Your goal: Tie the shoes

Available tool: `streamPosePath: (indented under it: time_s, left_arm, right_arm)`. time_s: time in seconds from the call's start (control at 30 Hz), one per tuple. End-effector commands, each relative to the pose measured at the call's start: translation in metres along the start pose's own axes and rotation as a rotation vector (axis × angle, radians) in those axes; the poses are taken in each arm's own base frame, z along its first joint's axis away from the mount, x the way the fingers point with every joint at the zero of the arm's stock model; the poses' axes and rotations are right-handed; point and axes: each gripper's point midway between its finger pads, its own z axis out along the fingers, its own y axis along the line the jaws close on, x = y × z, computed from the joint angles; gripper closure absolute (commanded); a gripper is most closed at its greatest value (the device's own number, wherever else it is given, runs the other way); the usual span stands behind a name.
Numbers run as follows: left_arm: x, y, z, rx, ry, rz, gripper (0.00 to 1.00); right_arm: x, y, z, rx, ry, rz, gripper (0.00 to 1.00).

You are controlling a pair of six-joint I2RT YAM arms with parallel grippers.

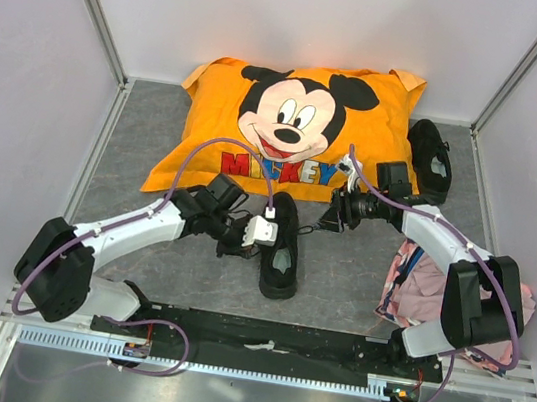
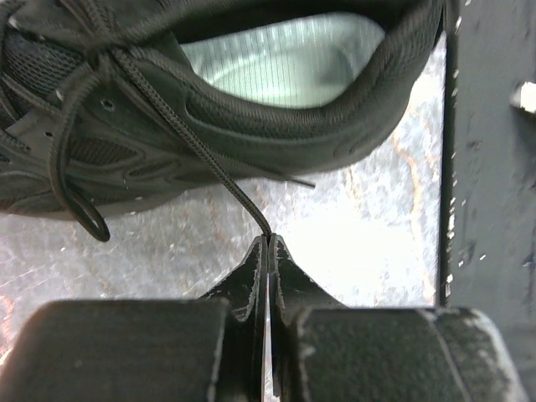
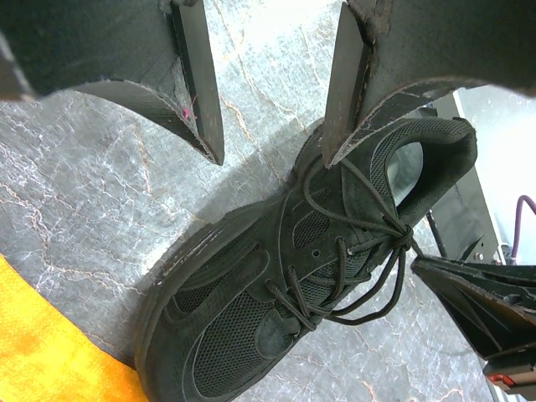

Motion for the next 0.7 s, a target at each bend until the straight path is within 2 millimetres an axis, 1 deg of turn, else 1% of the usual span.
streamPosePath:
  time_s: [0.0,0.23,0.37,0.47,0.53,0.67]
  left_arm:
    - [0.013,0.0,-0.008,-0.017,0.046,0.111,0.98]
    - [0.03,-0.001,-0.011,-0.02,0.094,0.157,0.98]
    - [0.042,-0.001,-0.012,-0.026,0.129,0.216,0.98]
    - [0.046,0.0,-0.013,-0.031,0.147,0.255,0.98]
    - [0.046,0.002,-0.013,-0.032,0.152,0.283,0.98]
    - [0.045,0.009,-0.015,-0.053,0.162,0.33,0.98]
  right_arm:
    - [-0.023,0.008,-0.004,-0.035,-0.044,-0.08,0.42]
    - [-0.029,0.018,-0.005,-0.084,-0.057,-0.08,0.41]
    - [-0.038,0.02,-0.005,-0.097,-0.067,-0.073,0.41]
    - [-0.041,0.02,-0.003,-0.097,-0.066,-0.077,0.43]
    - [-0.039,0.019,0.0,-0.09,-0.055,-0.088,0.44]
    - [-0.036,0.027,0.012,-0.098,-0.021,-0.115,0.45]
